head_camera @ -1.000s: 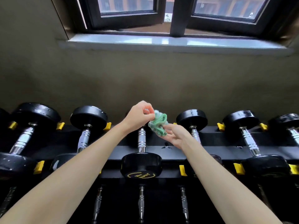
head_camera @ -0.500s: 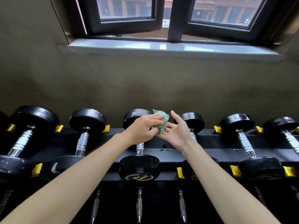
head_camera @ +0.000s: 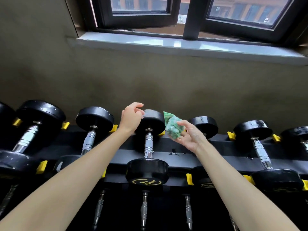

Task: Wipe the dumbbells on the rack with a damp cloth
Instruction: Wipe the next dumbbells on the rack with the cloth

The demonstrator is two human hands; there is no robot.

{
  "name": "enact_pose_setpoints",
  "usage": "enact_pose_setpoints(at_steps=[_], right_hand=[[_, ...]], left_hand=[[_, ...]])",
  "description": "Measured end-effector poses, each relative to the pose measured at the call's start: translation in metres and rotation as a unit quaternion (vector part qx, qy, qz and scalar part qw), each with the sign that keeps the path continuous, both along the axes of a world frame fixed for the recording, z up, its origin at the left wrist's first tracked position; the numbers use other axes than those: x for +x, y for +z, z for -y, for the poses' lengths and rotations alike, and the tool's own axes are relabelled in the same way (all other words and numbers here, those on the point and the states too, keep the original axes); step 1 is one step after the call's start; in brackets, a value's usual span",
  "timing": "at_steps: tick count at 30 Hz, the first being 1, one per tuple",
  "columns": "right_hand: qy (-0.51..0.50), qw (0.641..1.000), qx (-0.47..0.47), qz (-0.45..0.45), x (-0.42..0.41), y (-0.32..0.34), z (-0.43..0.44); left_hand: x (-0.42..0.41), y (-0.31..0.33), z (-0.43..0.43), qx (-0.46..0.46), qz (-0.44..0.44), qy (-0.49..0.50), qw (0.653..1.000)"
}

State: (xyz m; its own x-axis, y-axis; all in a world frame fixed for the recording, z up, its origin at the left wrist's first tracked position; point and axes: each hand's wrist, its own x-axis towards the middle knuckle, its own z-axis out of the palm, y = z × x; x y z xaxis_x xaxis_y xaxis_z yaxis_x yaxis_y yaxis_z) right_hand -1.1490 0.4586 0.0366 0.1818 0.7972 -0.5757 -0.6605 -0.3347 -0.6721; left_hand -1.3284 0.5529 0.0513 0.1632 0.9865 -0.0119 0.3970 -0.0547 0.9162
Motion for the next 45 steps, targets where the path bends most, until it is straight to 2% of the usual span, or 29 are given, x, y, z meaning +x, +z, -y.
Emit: enact_pose_setpoints(at_steps=[5, 9, 11, 13, 15, 16, 19, 25, 27, 31, 36, 39, 42, 45], right_hand=[[0.092, 0.979, -0.085, 0.159, -0.015, -0.028, -0.017], [0.138, 0.94, -0.065, 0.306, -0.038, -0.044, -0.041], [0.152, 0.907, -0.015, 0.393, -0.047, -0.046, -0.052], [0.19, 0.846, 0.015, 0.498, -0.051, -0.047, -0.058], [0.233, 0.79, 0.024, 0.567, -0.052, -0.05, -0.061], [0.245, 0.779, 0.024, 0.577, -0.051, -0.052, -0.061], [0.266, 0.786, 0.014, 0.558, -0.044, -0.053, -0.062], [0.264, 0.822, 0.016, 0.504, -0.029, -0.052, -0.054], [0.256, 0.836, 0.021, 0.485, -0.026, -0.054, -0.05], [0.213, 0.872, 0.032, 0.439, -0.025, -0.058, -0.046], [0.213, 0.886, 0.037, 0.41, -0.023, -0.057, -0.046], [0.187, 0.865, 0.047, 0.464, -0.022, -0.055, -0.046], [0.189, 0.804, 0.067, 0.559, -0.026, -0.057, -0.047], [0.214, 0.761, 0.081, 0.607, -0.032, -0.067, -0.048]], left_hand=[[-0.021, -0.054, -0.01, -0.219, -0.063, -0.006, 0.974], [-0.027, -0.082, -0.009, -0.332, -0.054, -0.017, 0.942], [-0.031, -0.091, -0.009, -0.333, -0.018, 0.014, 0.943], [-0.034, -0.093, -0.009, -0.282, 0.009, 0.019, 0.959], [-0.035, -0.091, -0.007, -0.221, 0.025, -0.038, 0.974], [-0.034, -0.09, -0.006, -0.204, 0.026, -0.078, 0.976], [-0.029, -0.091, -0.007, -0.166, -0.035, -0.15, 0.974], [-0.016, -0.095, -0.011, -0.02, -0.154, -0.141, 0.978], [-0.013, -0.094, -0.012, -0.019, -0.138, -0.133, 0.981], [-0.012, -0.092, -0.011, -0.106, -0.012, -0.126, 0.986], [-0.015, -0.091, -0.018, -0.021, -0.09, -0.148, 0.985], [-0.019, -0.094, -0.024, 0.03, -0.136, -0.127, 0.982], [-0.02, -0.102, -0.028, 0.069, -0.202, -0.135, 0.968], [-0.017, -0.109, -0.03, 0.038, -0.245, -0.11, 0.962]])
